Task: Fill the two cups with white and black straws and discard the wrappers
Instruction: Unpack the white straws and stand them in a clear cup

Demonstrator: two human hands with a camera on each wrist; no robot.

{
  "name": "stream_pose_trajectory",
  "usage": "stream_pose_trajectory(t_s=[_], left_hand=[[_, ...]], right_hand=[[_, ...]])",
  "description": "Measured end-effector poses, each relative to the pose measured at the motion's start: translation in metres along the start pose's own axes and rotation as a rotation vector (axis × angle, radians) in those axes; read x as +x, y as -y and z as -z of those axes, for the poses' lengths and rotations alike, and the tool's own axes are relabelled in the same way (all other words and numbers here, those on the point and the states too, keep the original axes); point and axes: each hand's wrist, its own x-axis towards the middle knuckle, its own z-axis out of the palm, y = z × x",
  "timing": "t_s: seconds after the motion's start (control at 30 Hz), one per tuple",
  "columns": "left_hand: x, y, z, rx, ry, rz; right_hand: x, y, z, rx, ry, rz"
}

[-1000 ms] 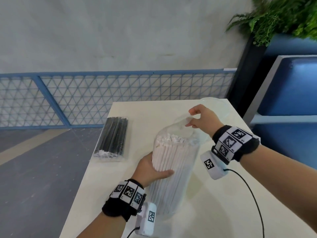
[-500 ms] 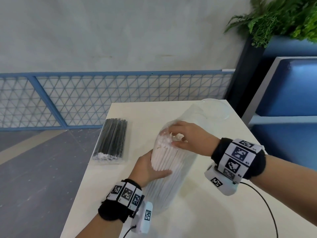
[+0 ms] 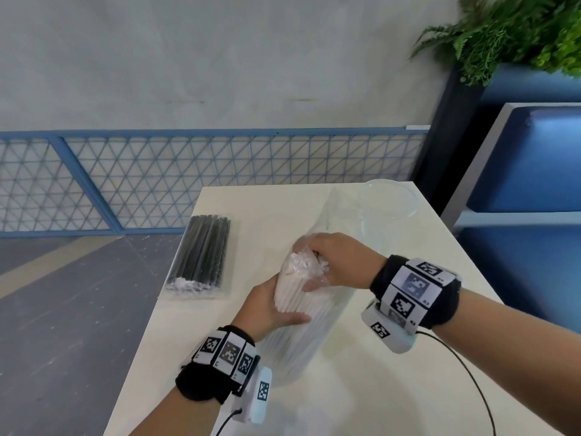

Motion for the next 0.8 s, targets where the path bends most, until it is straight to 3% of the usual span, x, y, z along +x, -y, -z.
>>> stream_pose_trajectory(t_s=[0.2,0.37,0.57,0.8], left_hand=[[0.001,0.004,0.002,-0.005,-0.010,0.019],[0.001,0.010,0.004,-0.069,0.014,0.048],[0.004,0.007,0.006,-0.104,0.041,0.069],[0.010,0.007,-0.001,-0.111,0.063,0.082]], right_hand=[[0.004,0.010,-0.002,-0.042,0.031,-0.015],[0.009,0.013,-0.006,0.152,-0.083,0.006],[0.009,0.008,0.011,0.167,-0.108,-0.028],[0.001,-0.012,0.047,0.175,-0.240,-0.077]])
